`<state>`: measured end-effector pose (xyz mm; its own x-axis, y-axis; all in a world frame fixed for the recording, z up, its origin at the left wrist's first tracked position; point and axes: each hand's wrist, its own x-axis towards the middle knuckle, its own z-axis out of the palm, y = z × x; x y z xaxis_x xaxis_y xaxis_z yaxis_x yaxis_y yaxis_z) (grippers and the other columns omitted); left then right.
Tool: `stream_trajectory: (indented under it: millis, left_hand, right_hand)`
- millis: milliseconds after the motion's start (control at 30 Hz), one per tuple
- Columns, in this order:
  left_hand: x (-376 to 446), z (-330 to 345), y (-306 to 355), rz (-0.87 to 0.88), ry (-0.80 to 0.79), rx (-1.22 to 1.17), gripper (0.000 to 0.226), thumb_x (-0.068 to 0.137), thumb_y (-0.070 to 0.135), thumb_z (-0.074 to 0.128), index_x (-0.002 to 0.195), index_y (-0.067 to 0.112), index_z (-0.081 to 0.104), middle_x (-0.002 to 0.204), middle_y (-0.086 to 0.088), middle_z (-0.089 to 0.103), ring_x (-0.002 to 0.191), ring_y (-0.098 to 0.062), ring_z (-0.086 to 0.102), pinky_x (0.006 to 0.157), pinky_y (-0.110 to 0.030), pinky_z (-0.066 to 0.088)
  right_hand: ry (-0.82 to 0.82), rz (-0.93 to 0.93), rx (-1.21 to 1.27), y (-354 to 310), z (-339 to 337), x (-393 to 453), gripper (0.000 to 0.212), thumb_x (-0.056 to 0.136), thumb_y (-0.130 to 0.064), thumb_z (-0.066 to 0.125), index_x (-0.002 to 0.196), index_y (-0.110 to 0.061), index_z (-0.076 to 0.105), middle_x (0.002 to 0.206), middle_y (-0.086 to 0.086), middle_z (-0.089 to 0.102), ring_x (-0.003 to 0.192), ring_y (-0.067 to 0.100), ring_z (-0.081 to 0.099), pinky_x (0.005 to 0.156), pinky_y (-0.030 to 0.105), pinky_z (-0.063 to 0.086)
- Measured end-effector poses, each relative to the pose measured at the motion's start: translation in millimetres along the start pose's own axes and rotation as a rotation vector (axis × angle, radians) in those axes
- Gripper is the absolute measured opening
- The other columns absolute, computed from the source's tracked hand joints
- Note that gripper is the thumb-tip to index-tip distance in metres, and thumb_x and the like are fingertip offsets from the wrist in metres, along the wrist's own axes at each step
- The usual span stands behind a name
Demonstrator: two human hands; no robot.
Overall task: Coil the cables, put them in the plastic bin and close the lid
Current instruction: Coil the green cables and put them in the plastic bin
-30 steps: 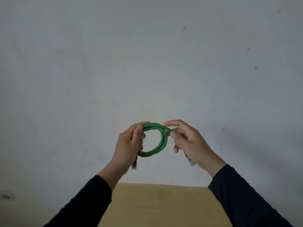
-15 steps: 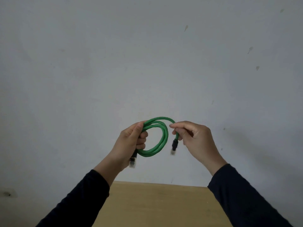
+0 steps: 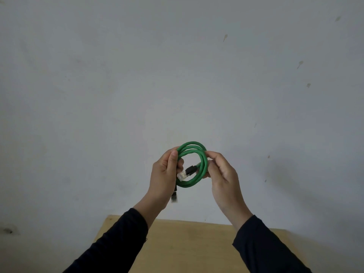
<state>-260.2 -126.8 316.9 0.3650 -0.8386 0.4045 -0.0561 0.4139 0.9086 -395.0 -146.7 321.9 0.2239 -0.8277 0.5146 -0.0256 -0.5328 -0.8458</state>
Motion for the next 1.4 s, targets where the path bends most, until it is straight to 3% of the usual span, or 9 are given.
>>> stream_trajectory:
  millis: [67, 133, 267, 533, 900, 1033, 1167, 1300, 1400]
  left_hand:
    - [0, 0, 1, -0.017, 0.001, -0.036, 0.032, 0.101, 0.023, 0.035, 0.104, 0.016, 0.065, 0.066, 0.003, 0.047, 0.054, -0.005, 0.040, 0.048, -0.016, 0.038]
    - [0, -1, 2, -0.027, 0.001, -0.061, 0.031, 0.101, 0.022, 0.035, 0.104, 0.016, 0.066, 0.066, 0.001, 0.046, 0.053, -0.005, 0.039, 0.046, -0.016, 0.037]
    - [1, -1, 3, -0.049, 0.019, -0.074, 0.032, 0.101, 0.021, 0.035, 0.100, 0.020, 0.067, 0.064, 0.003, 0.045, 0.053, -0.005, 0.040, 0.045, -0.018, 0.036]
    - [0, -5, 4, -0.037, 0.015, -0.054, 0.031, 0.101, 0.021, 0.034, 0.100, 0.019, 0.065, 0.067, -0.001, 0.044, 0.051, -0.006, 0.037, 0.044, -0.019, 0.035]
    - [-2, -7, 0, -0.077, 0.029, -0.106, 0.031, 0.101, 0.022, 0.034, 0.098, 0.022, 0.065, 0.067, 0.001, 0.046, 0.053, -0.007, 0.038, 0.048, -0.018, 0.037]
    - [-12, -4, -6, -0.107, 0.039, -0.180, 0.032, 0.101, 0.023, 0.034, 0.105, 0.022, 0.065, 0.065, 0.004, 0.045, 0.051, -0.005, 0.035, 0.045, -0.018, 0.032]
    - [-25, 1, -12, -0.162, 0.069, -0.227, 0.032, 0.100, 0.026, 0.034, 0.099, 0.027, 0.065, 0.062, 0.008, 0.047, 0.050, -0.005, 0.035, 0.047, -0.022, 0.033]
    - [-39, 0, -25, -0.232, 0.054, -0.228, 0.032, 0.100, 0.028, 0.033, 0.101, 0.026, 0.065, 0.068, 0.008, 0.053, 0.056, -0.008, 0.043, 0.055, -0.028, 0.040]
    - [-57, -7, -40, -0.266, 0.050, -0.119, 0.031, 0.100, 0.028, 0.034, 0.103, 0.031, 0.064, 0.083, 0.005, 0.062, 0.070, -0.006, 0.054, 0.064, -0.020, 0.047]
  right_hand:
    - [-0.006, -0.155, -0.200, 1, -2, -3, 0.024, 0.097, -0.023, 0.035, 0.116, -0.029, 0.049, 0.067, 0.006, 0.060, 0.062, 0.016, 0.056, 0.061, 0.020, 0.047]
    - [-0.012, -0.376, -0.377, 0, -5, -3, 0.029, 0.094, -0.032, 0.039, 0.121, -0.025, 0.048, 0.070, -0.012, 0.053, 0.062, 0.008, 0.051, 0.061, 0.014, 0.044]
    - [-0.063, -0.579, -0.629, 2, -6, 2, 0.030, 0.085, -0.027, 0.057, 0.115, -0.023, 0.059, 0.074, -0.005, 0.055, 0.070, 0.014, 0.050, 0.067, 0.021, 0.046]
    - [-0.150, -0.515, -0.645, 5, -3, 3, 0.020, 0.084, -0.028, 0.055, 0.099, -0.025, 0.068, 0.073, -0.004, 0.042, 0.071, 0.013, 0.044, 0.065, 0.016, 0.039]
    - [-0.079, -0.528, -0.458, 17, 6, -4, 0.021, 0.090, -0.026, 0.053, 0.106, -0.025, 0.067, 0.076, -0.001, 0.038, 0.069, 0.005, 0.040, 0.067, 0.009, 0.037]
    - [0.017, -0.321, -0.316, 24, 17, -15, 0.040, 0.091, -0.038, 0.043, 0.131, -0.040, 0.042, 0.081, -0.005, 0.041, 0.075, 0.008, 0.044, 0.071, 0.011, 0.039]
    - [0.122, -0.241, -0.286, 29, 39, -31, 0.043, 0.096, -0.037, 0.030, 0.138, -0.043, 0.025, 0.099, -0.012, 0.047, 0.095, 0.009, 0.048, 0.082, 0.007, 0.038]
    - [0.174, -0.135, -0.264, 37, 49, -44, 0.047, 0.095, -0.041, 0.023, 0.141, -0.043, 0.019, 0.113, 0.005, 0.058, 0.103, 0.031, 0.056, 0.093, 0.042, 0.048]
    - [0.182, -0.077, -0.289, 48, 47, -61, 0.046, 0.094, -0.044, 0.024, 0.140, -0.041, 0.023, 0.102, -0.004, 0.047, 0.092, 0.014, 0.048, 0.090, 0.040, 0.046]
